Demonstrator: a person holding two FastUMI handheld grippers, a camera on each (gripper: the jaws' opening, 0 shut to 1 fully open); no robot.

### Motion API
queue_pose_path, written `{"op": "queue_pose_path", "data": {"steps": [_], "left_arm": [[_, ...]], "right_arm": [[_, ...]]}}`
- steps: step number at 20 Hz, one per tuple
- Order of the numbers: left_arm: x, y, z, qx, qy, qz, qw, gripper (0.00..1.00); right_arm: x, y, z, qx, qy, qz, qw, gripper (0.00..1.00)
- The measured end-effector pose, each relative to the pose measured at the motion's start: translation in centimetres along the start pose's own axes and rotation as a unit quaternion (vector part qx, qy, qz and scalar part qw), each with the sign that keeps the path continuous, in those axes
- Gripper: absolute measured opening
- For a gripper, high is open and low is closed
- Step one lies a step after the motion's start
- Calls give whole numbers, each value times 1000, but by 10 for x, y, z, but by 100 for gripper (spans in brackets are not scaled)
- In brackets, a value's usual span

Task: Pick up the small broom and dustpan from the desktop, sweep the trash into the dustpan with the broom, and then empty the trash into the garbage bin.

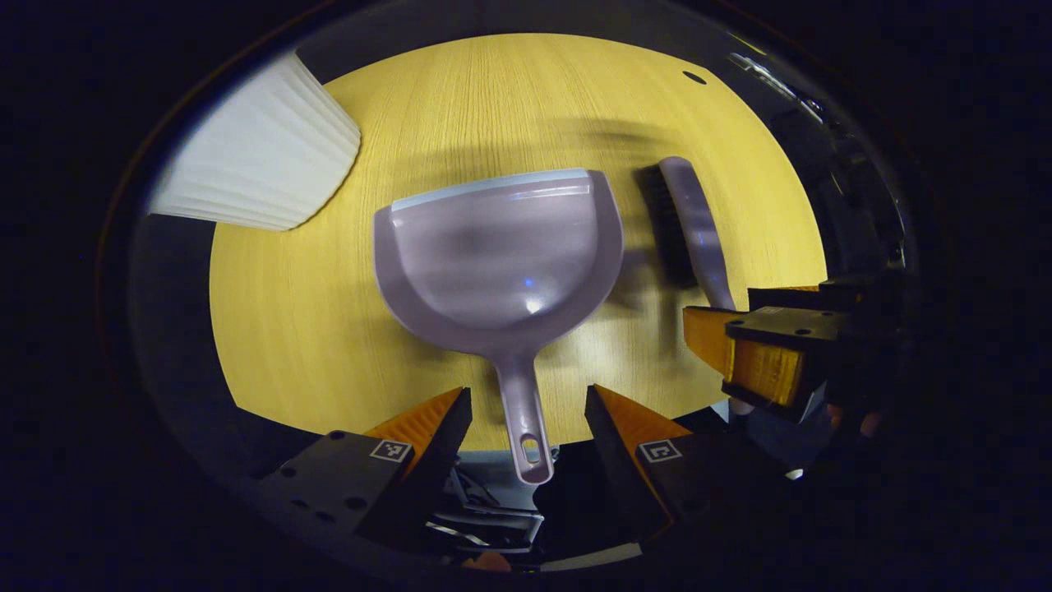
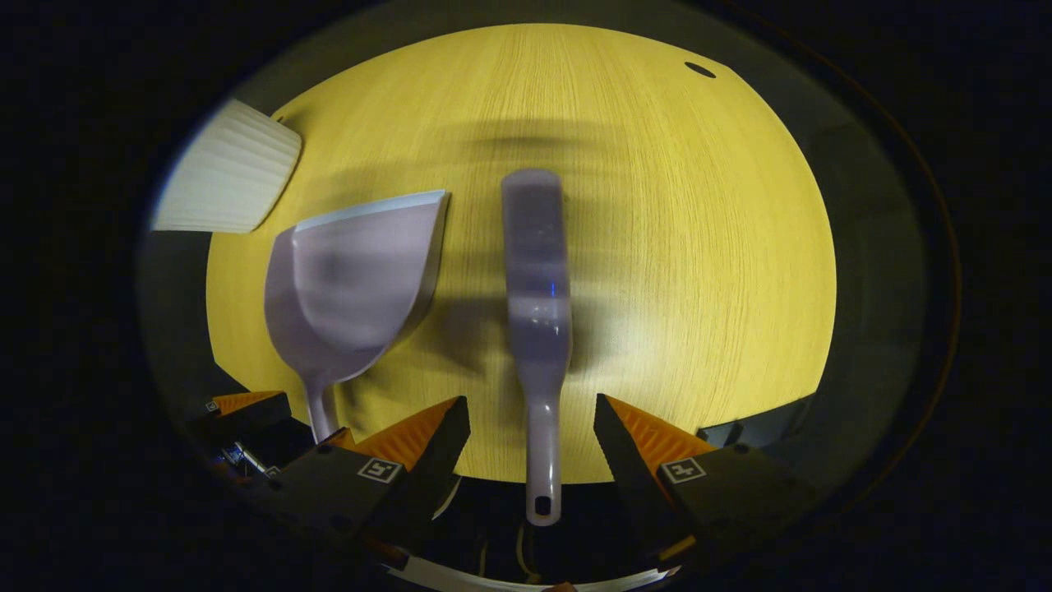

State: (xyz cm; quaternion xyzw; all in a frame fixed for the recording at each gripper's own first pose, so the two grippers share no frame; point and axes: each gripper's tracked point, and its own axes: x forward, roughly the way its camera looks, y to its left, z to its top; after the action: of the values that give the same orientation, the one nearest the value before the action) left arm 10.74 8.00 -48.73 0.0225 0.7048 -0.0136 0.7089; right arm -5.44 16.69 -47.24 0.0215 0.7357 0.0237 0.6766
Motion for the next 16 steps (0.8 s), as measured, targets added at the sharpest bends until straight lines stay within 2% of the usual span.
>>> {"op": "queue_pose_path", "data": {"steps": [1,4,6,8,10,13,14,16], "left_arm": [[-11,1,1,2,-15,5,1000,83],[-42,-1,1,13,-68,11,998,83],[-62,-3,3,16,-115,11,993,83],[-83,-1,6,9,-171,13,985,82],[-110,-1,13,-16,-228,14,973,82],[-151,6,24,-21,-319,23,947,82],[-166,11,26,-19,-352,33,935,83],[-199,16,28,-10,-420,47,906,83]], "right_arm": [[-9,3,1,-6,-7,8,1000,93],[-43,9,5,-26,-46,27,998,98],[-77,16,14,-37,-96,42,994,96],[-120,23,34,-32,-179,56,982,97],[-171,31,58,-24,-278,72,958,96],[-242,28,77,-39,-405,70,911,96],[-266,29,81,-41,-444,74,892,96],[-284,33,72,-45,-518,70,851,95]]}}
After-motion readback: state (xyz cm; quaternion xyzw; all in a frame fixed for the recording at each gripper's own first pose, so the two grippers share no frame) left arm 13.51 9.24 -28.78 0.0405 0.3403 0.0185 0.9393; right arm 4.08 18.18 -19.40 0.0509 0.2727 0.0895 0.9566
